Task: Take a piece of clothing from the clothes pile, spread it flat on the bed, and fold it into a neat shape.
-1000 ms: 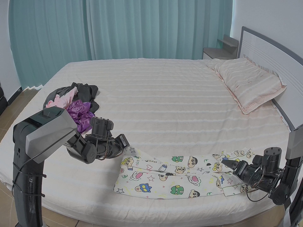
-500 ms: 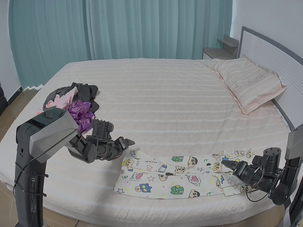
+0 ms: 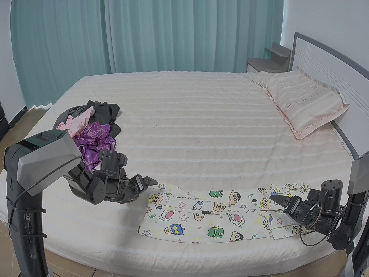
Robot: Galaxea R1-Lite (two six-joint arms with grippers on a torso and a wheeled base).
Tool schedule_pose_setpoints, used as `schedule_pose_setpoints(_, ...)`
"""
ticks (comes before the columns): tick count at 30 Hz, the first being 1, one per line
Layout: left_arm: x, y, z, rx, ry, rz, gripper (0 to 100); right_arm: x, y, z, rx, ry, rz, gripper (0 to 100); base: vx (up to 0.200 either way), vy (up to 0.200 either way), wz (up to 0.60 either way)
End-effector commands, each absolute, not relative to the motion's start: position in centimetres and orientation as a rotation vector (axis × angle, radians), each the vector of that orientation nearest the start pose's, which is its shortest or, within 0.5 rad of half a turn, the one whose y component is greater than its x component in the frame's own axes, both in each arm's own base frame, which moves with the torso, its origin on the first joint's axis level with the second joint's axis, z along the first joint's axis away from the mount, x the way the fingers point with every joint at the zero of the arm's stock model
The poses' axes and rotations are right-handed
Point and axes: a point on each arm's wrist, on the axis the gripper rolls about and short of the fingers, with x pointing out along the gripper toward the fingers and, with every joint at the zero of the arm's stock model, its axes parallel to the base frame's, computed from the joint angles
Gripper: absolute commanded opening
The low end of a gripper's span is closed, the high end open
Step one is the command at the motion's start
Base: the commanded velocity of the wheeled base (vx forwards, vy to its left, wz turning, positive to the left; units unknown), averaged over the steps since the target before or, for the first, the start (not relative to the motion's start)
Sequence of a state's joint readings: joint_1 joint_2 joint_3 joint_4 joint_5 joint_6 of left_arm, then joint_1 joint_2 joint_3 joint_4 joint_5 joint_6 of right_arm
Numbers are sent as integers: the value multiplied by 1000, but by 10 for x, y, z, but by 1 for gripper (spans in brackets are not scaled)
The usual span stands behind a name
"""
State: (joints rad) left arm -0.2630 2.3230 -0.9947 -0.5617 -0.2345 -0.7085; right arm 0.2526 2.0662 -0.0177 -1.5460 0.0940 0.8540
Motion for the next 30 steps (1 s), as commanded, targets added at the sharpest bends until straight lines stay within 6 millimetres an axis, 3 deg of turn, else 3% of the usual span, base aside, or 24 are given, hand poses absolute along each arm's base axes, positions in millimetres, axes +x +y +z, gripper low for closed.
schedule_pose_setpoints(1, 367, -122, -6, -585, 909, -241, 100, 207, 55, 24, 785, 628, 95, 100, 0, 0, 0)
schedule_pose_setpoints(9, 363, -144, -31, -477, 930, -311, 100, 208, 56, 25, 786, 625, 96, 100, 0, 0, 0)
schedule_pose_setpoints(30, 363, -146, -37, -377, 929, -357, 100, 207, 55, 25, 786, 624, 97, 100, 0, 0, 0)
